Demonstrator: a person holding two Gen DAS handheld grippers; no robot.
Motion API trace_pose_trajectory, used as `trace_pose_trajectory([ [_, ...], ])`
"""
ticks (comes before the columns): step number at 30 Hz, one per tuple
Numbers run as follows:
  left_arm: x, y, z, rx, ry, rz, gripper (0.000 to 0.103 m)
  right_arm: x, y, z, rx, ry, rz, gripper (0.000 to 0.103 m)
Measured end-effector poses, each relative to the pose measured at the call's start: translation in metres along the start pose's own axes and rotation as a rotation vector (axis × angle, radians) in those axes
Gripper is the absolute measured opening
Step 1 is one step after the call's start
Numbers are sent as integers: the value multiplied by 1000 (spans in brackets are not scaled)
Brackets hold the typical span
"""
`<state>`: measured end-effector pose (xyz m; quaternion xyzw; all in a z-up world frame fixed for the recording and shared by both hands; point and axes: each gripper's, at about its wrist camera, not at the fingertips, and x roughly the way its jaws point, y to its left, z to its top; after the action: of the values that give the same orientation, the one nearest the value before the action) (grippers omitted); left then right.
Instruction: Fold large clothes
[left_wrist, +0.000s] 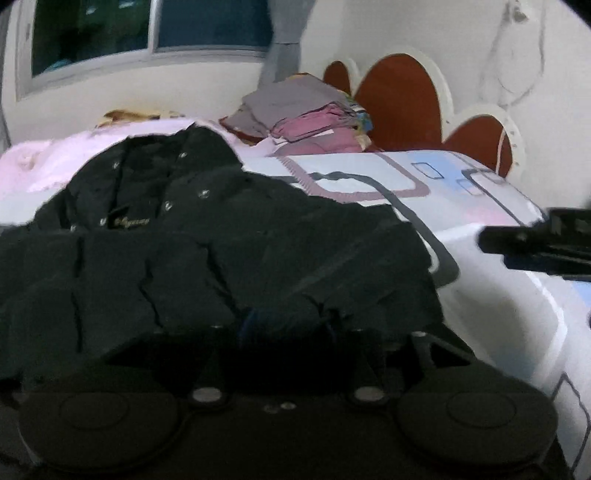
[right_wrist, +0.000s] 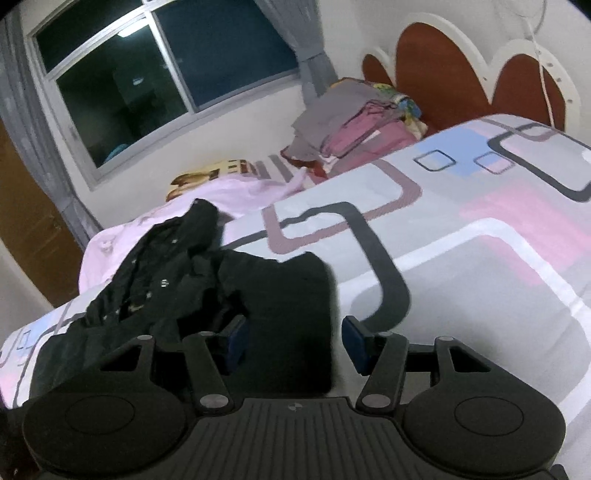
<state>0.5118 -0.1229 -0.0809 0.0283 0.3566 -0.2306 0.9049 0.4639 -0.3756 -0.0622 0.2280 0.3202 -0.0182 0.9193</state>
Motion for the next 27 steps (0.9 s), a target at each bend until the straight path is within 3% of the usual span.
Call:
trace_pose_trajectory([
  [3,-22,22,4,-83,-34,-53,45,7,-1,-2,33,28,42,56],
  [4,-33,32,6,-103,-61,-34,47,9,1,-4,32,34,52,58],
  [5,-47,44,5,-124,-88,-14,48,12,5,-5,24,40,62,64],
  [6,-59,57,4,-147,-112,-2,48,15,10,-6,14,40,73,78],
  [7,-73,75,0,-180,-135,10,48,17,14,-6,9,36,84,79],
  [9,-92,101,-2,-210,-147,76,48,23,18,-7,16,47,93,79],
  [12,-95,141,-10,-243,-109,257,46,44,26,-12,17,120,103,79],
  [14,-87,163,-14,-287,-104,279,46,58,31,-16,4,144,98,77],
  [15,-83,170,-14,-298,-93,278,46,66,35,-19,-7,165,104,53],
  [16,-76,175,-15,-311,-77,268,46,69,37,-20,-16,172,128,19],
  [18,-68,175,-16,-307,-52,252,46,66,43,-21,-68,161,111,13],
  [21,-63,164,-18,-259,-51,229,46,47,42,-20,-122,117,47,12],
  [27,-35,160,-28,-187,66,234,49,69,47,-36,-236,192,-72,13],
])
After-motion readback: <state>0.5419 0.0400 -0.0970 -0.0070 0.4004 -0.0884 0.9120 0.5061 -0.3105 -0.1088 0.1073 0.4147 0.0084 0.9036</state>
